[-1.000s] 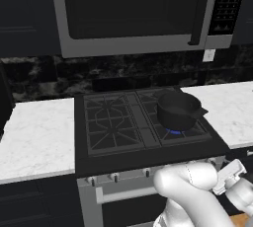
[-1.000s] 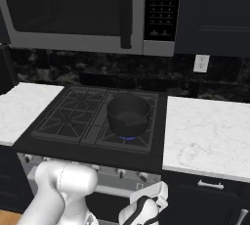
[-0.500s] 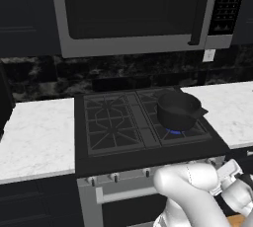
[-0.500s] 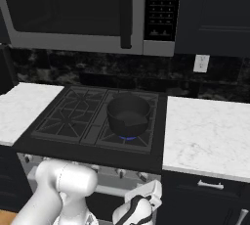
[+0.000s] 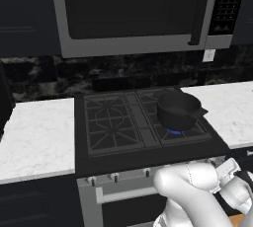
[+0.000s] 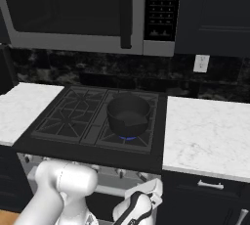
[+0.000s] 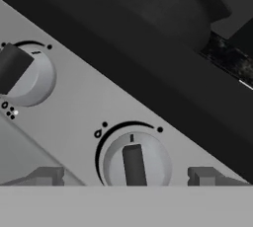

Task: Turn off the front right burner of the stove.

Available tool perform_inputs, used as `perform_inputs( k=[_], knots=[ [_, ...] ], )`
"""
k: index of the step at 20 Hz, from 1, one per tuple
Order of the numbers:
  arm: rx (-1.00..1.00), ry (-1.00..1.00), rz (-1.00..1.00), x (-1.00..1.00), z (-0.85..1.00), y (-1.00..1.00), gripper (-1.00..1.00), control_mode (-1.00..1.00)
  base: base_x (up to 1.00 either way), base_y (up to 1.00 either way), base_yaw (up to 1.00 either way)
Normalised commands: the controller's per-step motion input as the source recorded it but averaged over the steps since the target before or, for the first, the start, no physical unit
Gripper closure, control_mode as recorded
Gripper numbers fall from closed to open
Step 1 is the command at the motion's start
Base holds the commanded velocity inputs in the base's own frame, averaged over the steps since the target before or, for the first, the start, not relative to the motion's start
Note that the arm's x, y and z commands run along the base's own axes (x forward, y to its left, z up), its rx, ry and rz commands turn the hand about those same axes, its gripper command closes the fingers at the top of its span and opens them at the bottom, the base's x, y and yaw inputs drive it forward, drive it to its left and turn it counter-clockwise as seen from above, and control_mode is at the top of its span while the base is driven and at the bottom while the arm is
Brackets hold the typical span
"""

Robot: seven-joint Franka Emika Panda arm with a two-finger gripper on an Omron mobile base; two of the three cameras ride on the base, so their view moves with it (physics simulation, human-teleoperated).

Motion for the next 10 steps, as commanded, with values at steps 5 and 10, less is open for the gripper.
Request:
perform_inputs(
  k=[5,10],
  knots=[
    [0.00,-0.02,0.00,0.02,0.04,-0.06,-1.00,-1.00,0.00,0.00,0.00],
    [0.00,0.00,0.00,0.00,0.02,0.00,-1.00,-1.00,0.00,0.00,0.00]
  ],
)
